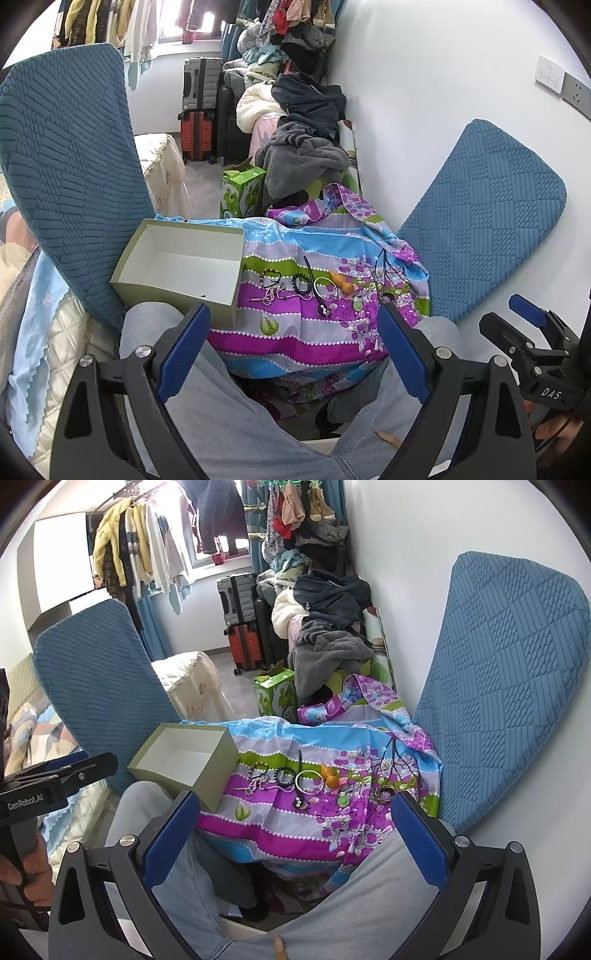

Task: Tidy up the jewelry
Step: 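Move both tools toward the jewelry lying on the floral cloth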

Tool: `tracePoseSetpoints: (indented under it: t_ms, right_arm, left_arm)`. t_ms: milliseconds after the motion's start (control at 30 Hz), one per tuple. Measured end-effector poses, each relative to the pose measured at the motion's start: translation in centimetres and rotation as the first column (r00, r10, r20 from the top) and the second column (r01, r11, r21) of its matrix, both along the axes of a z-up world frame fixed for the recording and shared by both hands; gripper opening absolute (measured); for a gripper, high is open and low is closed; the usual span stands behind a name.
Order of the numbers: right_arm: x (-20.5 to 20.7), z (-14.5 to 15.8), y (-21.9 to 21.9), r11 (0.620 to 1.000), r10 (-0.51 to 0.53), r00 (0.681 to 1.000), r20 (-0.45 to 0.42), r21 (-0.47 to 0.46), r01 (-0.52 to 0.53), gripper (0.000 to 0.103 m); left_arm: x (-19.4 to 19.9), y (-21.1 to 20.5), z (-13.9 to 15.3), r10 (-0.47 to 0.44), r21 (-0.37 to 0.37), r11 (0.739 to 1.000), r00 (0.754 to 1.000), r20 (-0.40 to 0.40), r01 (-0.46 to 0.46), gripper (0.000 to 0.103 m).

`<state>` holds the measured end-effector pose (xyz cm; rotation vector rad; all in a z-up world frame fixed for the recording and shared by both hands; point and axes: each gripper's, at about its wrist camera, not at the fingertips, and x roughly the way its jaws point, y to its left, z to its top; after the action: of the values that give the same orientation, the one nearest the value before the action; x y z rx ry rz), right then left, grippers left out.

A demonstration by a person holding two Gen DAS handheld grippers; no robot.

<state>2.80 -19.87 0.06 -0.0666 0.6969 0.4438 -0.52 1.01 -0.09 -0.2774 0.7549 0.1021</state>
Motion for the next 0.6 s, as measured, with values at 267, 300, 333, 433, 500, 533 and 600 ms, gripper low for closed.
tracePoseSetpoints:
  t_ms: [267, 300, 333, 433, 500, 533, 600]
  right_arm:
    - [-0.32, -0.08, 0.15, 1.0, -0.004, 1.0, 0.003, 0.004, 0.004, 0.103]
    - [-0.31, -0.09, 0.14, 1.0, -0.004, 1.0, 0.004, 0.005, 0.004, 0.103]
    - [-0.27, -0.1, 0.15, 1.0, -0.004, 1.0, 0.003, 0.006, 0.004, 0.103]
    - [-0.41, 0.0, 0.17, 1.0, -0.003, 1.0, 0.002, 0.007, 0.003, 0.103]
    - [-0.48, 0.06, 0.15, 1.0, -0.002, 1.0, 0.001, 0.007, 0.002, 0.103]
    - [-0.51, 0.08, 0.12, 1.0, -0.002, 1.0, 0.001, 0.007, 0.002, 0.103]
    - [-0.55, 0.13, 0.03, 1.0, -0.003, 1.0, -0.001, 0.009, 0.003, 0.103]
  left_arm:
    - [0.01, -0.3, 0.23, -0.002, 0.008, 1.0, 1.0, 0.003, 0.002, 0.091]
    - [0.03, -0.27, 0.27, -0.003, 0.008, 1.0, 1.0, 0.002, 0.003, 0.091]
    - [0.07, -0.14, 0.09, -0.002, 0.007, 1.0, 1.0, 0.002, 0.002, 0.091]
    - [0.2, -0.1, 0.1, -0.004, 0.008, 1.0, 1.0, 0.002, 0.004, 0.091]
    - [0.03, -0.09, 0.0, -0.005, 0.007, 1.0, 1.0, 0.0, 0.005, 0.091]
    - [0.04, -0.01, -0.03, -0.006, 0.007, 1.0, 1.0, -0.002, 0.006, 0.091]
    - [0.08, 0.18, -0.05, -0.007, 0.009, 1.0, 1.0, -0.006, 0.007, 0.091]
